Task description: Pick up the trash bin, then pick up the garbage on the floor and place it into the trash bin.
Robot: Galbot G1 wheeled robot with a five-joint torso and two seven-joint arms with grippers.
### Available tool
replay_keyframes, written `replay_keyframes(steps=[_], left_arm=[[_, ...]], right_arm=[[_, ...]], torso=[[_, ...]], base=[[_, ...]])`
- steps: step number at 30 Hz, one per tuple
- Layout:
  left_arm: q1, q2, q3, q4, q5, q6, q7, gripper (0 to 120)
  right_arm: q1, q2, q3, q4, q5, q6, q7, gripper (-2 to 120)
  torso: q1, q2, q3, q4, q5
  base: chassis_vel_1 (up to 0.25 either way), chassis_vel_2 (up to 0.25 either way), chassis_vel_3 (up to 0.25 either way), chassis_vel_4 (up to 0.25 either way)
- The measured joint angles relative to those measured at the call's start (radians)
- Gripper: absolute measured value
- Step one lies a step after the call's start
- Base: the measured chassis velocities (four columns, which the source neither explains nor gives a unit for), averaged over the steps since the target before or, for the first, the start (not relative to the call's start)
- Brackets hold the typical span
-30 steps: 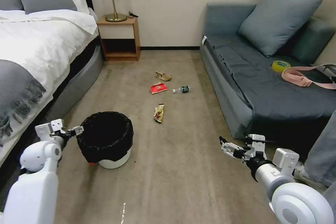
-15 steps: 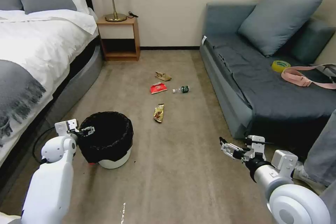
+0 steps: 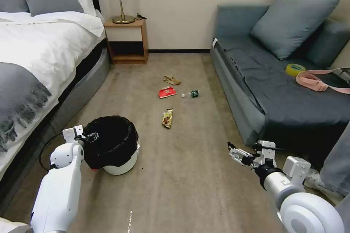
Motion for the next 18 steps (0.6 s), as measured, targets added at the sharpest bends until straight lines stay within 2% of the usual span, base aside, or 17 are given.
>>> replay_keyframes(steps=[2, 5, 7, 9, 11, 14, 16, 18], left_arm=[[0.008, 0.002, -0.003, -0.013, -0.002, 0.002, 0.004, 53], [0.021, 0.006, -0.011, -0.034, -0.009, 0.008, 0.011, 38], [0.024, 0.006, -0.013, -0.037, -0.009, 0.009, 0.013, 36], [0.037, 0.008, -0.020, -0.059, -0.015, 0.010, 0.016, 25], [0.041, 0.008, -0.022, -0.066, -0.017, 0.011, 0.016, 22], [0.060, 0.008, -0.037, -0.108, -0.027, 0.017, 0.020, 8], [0.067, 0.006, -0.045, -0.128, -0.029, 0.016, 0.020, 5], [0.084, 0.004, -0.062, -0.171, -0.037, 0.013, 0.015, 4]], right_arm=[[-0.001, 0.001, -0.002, 0.003, 0.000, 0.000, 0.000, 100], [-0.003, 0.002, -0.003, 0.014, 0.005, -0.001, 0.000, 100], [-0.004, 0.002, -0.003, 0.016, 0.006, -0.002, 0.000, 100], [-0.004, 0.001, 0.001, 0.021, 0.016, -0.004, 0.001, 100], [-0.005, 0.001, 0.002, 0.023, 0.019, -0.006, 0.001, 100], [-0.008, -0.001, 0.007, 0.026, 0.029, -0.009, 0.004, 100], [-0.010, -0.001, 0.007, 0.027, 0.030, -0.010, 0.005, 100], [-0.012, 0.002, 0.006, 0.028, 0.030, -0.010, 0.005, 100]], torso=[[0.000, 0.000, 0.000, -0.0001, -0.0003], [0.000, 0.000, 0.000, -0.0002, -0.0001], [0.000, 0.000, 0.000, -0.0001, 0.0001], [0.000, 0.000, 0.000, -0.0001, 0.0003], [0.000, 0.000, 0.000, -0.0001, 0.0002], [0.000, 0.000, 0.000, 0.0001, -0.0002], [0.000, 0.000, 0.000, 0.0000, -0.0003], [0.000, 0.000, 0.000, 0.0000, 0.0015]], base=[[0.000, 0.000, 0.000, 0.000], [0.000, 0.000, 0.000, 0.000], [0.000, 0.000, 0.000, 0.000], [0.000, 0.000, 0.000, 0.000], [0.000, 0.000, 0.000, 0.000], [0.000, 0.000, 0.000, 0.000], [0.000, 0.000, 0.000, 0.000], [0.000, 0.000, 0.000, 0.000]])
